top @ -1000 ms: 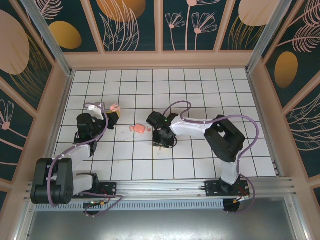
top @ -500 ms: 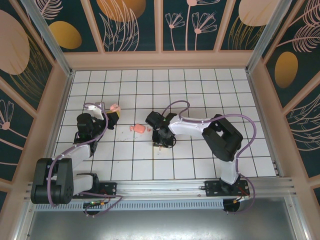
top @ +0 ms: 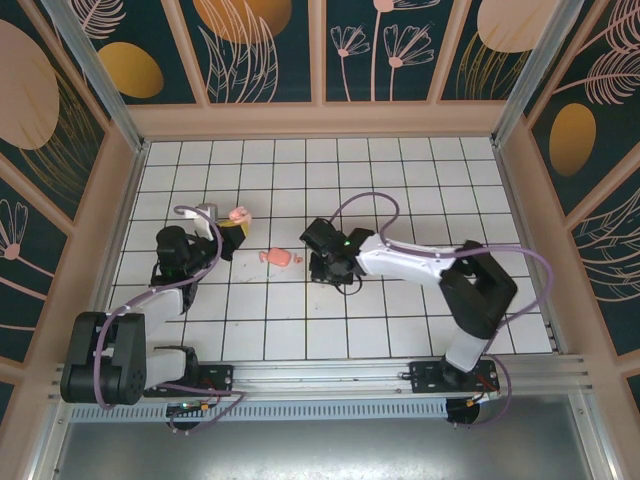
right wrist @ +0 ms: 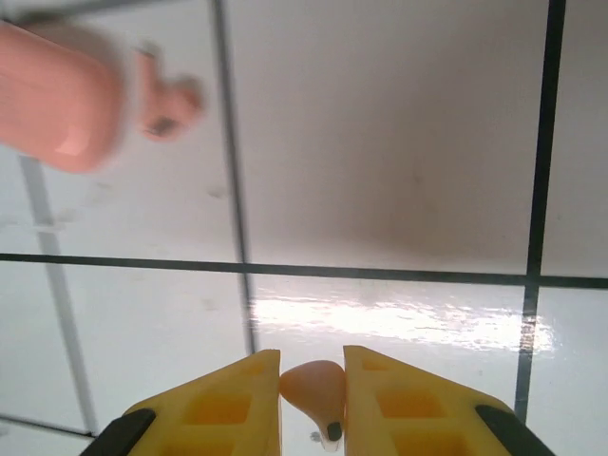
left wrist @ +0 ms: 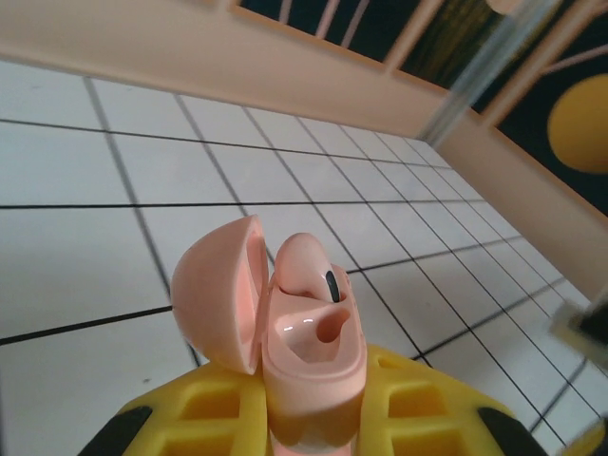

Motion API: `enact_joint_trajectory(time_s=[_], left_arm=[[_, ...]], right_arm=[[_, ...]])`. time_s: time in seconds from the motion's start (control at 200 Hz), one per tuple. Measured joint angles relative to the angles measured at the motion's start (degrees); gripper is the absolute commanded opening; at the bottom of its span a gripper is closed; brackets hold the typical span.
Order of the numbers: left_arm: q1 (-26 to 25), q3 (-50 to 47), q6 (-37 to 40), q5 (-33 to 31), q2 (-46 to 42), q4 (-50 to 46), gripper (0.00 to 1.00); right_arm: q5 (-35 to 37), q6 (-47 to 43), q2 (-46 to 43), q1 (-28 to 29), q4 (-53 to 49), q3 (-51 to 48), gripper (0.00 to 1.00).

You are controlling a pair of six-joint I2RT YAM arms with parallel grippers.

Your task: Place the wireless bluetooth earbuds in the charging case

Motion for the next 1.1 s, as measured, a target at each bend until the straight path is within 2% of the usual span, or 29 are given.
enact_joint_trajectory(time_s=[0.23, 0.5, 0.791, 1.096], left_arm=[[-6.6, 0.0, 4.4, 3.8, -0.2, 2.8, 0.11], [-11.9, 0.0, 8.6, 7.6, -0.4, 6.6, 0.12], [-16.2, 3.9, 11.4, 9.4, 1.8, 7.0, 0.12], [-17.9, 5.5, 12.7, 10.2, 4.0, 6.9, 0.13]], right_arm=[[3.3, -8.2, -12.1, -0.5, 9.6, -4.0, 0.19], [2.5, -21.0, -20.1, -2.5, 18.4, -4.4, 0.19], [-5.1, -33.7, -20.5, -2.5, 24.3, -4.1, 0.19], [-9.9, -38.9, -17.9, -2.5, 26.9, -2.3, 0.19]])
